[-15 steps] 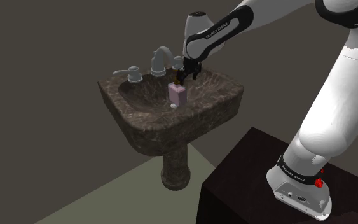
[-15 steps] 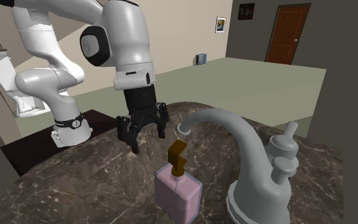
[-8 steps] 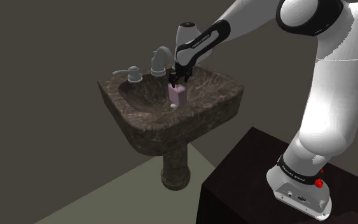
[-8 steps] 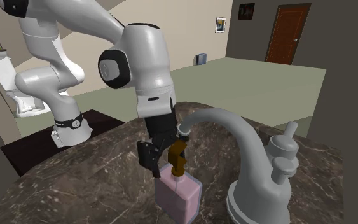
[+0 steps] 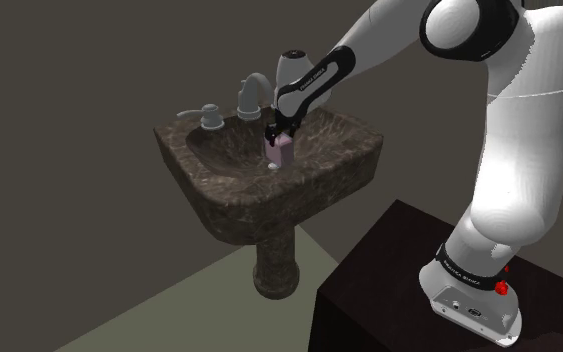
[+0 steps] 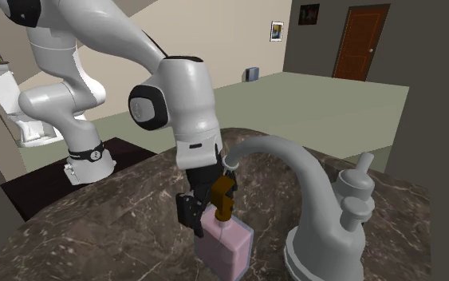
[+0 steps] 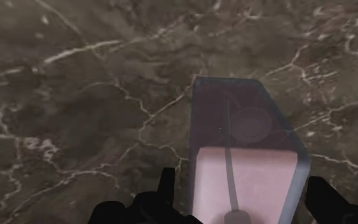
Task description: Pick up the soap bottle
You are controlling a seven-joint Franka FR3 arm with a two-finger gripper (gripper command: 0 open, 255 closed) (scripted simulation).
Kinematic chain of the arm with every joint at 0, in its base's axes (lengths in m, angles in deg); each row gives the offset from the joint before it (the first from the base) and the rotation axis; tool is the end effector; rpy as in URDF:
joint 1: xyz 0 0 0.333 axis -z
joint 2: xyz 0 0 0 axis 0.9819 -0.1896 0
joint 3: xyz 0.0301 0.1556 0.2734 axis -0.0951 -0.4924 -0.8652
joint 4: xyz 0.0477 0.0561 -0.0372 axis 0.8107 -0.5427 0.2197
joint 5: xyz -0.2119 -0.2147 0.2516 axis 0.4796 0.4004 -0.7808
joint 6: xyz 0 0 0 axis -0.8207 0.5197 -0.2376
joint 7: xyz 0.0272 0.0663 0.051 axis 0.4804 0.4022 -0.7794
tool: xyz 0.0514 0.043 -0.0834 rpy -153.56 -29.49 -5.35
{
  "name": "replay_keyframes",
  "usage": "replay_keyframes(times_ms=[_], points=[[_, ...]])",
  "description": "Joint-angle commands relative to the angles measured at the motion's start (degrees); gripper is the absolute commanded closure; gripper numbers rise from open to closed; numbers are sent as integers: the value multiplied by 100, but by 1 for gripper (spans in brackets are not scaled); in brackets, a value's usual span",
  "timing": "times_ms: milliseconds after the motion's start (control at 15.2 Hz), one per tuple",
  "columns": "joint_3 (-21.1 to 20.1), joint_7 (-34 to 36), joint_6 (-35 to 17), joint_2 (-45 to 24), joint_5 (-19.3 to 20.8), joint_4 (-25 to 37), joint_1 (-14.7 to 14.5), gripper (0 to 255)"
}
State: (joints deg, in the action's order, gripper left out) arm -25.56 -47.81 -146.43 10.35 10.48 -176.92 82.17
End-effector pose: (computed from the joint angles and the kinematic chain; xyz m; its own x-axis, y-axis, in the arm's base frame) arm 0.6344 -0.0368 0.3229 0.9541 -0.1518 0.2582 -0.1724 -0.9832 0.0593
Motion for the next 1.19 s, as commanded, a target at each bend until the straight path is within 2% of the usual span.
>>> replay_keyframes(times_ms=[0,594,1122], points=[[2,-1,-24,-10,2,-9,3,255],[1,4,-21,-9,3,-8,-1,255],[-34,-89,494,338,-74,162,15,255]])
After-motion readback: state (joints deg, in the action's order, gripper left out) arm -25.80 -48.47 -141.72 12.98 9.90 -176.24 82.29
